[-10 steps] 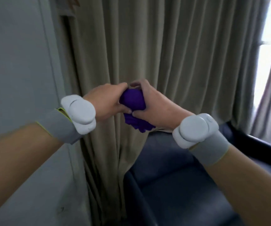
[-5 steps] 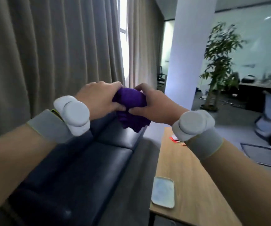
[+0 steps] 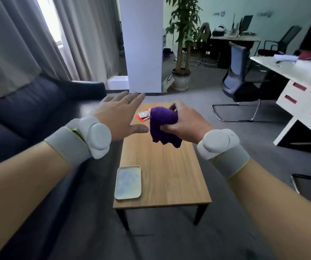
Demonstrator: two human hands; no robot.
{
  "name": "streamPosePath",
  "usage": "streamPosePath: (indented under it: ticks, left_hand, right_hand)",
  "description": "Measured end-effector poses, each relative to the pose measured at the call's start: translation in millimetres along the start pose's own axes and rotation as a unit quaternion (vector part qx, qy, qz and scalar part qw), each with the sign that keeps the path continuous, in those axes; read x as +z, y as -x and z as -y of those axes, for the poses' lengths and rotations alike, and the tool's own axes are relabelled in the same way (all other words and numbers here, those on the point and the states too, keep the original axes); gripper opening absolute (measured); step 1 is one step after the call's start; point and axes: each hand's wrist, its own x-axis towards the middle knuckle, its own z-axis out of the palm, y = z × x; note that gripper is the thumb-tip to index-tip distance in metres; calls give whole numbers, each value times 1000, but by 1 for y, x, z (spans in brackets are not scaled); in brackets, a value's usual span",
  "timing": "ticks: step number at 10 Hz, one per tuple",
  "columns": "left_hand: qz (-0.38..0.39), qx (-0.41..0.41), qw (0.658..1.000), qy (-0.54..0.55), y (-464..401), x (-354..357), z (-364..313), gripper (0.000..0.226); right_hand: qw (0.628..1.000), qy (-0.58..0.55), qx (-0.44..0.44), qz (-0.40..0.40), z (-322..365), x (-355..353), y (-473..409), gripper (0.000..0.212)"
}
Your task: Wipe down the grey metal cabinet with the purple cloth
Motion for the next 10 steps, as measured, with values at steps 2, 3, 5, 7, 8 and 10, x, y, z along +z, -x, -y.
streamPosePath:
  ticks: [2, 3, 5, 7, 8, 10]
  left_hand:
    - [58, 16, 998, 7, -49, 107, -14, 90]
    - [90, 5, 996, 7, -62, 160, -9, 92]
    - [151, 7, 988, 24, -93, 300, 14, 90]
    - [193, 3, 981, 26, -111, 420, 30, 92]
    - [226, 11, 973, 36, -118, 465, 39, 93]
    - [267, 25, 962, 50, -124, 503, 45, 99]
  right_hand:
    - [997, -11, 72, 34, -96, 68, -32, 48]
    - [993, -17, 102, 59, -133, 114, -42, 52]
    - [976, -5, 165, 140, -215, 237, -77, 48]
    - [965, 13, 201, 169, -274, 341, -108, 47]
    - [961, 20, 210, 181, -297, 379, -124, 44]
    - [956, 91, 199, 195, -316, 407, -152, 54]
